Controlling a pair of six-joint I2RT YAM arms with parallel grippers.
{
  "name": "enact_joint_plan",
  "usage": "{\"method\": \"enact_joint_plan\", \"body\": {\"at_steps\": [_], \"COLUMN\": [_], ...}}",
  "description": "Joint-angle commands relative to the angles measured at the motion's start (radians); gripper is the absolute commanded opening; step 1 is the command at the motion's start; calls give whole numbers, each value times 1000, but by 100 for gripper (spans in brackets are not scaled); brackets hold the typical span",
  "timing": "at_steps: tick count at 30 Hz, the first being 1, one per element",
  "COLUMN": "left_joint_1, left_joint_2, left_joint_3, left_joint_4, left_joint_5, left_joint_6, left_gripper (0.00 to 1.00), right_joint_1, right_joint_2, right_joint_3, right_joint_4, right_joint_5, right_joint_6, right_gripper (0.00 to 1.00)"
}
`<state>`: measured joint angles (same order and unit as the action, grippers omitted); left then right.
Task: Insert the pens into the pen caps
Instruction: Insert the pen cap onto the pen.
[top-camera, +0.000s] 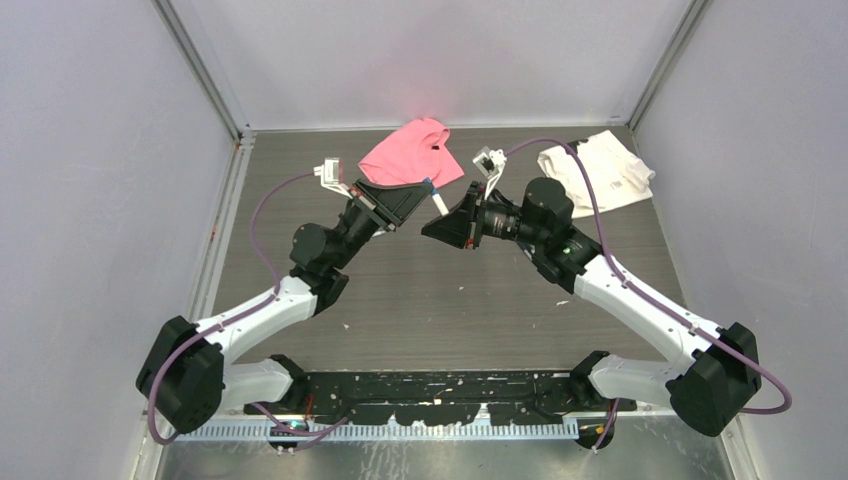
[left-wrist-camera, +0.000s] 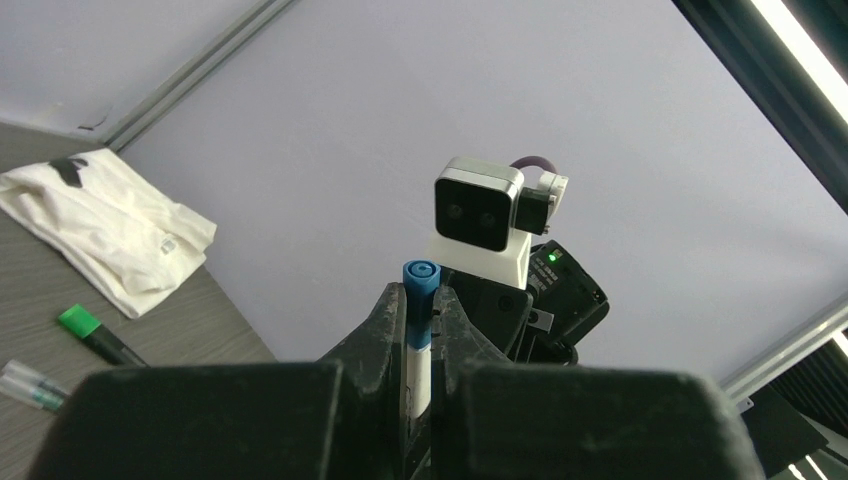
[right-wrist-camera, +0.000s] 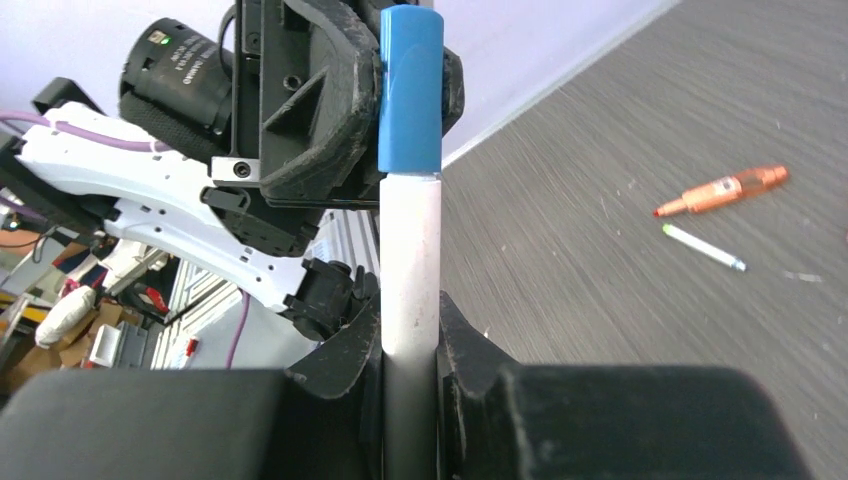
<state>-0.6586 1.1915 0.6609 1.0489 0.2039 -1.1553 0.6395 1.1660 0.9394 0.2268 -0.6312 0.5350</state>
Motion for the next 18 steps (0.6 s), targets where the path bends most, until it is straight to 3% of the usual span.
{"method": "enact_joint_plan", "body": {"at_steps": [1, 9, 18], "left_joint_1": [-19, -19, -20], "left_joint_2": [-1, -78, -186], "left_joint_3": [73, 145, 204], "left_joint_4": [-13, -192, -440], "left_joint_5": [174, 136, 103], "left_joint_6": [39, 91, 209], "left_gripper": [2, 24, 57], "right_joint_1": [-6, -4, -5], "right_joint_2": [-6, -32, -56], "right_joint_3": [81, 78, 69], "right_joint_4": [191, 203, 224], "right_joint_5": [-39, -62, -68], "right_joint_6": [2, -29, -32], "right_gripper": [1, 1, 1]}}
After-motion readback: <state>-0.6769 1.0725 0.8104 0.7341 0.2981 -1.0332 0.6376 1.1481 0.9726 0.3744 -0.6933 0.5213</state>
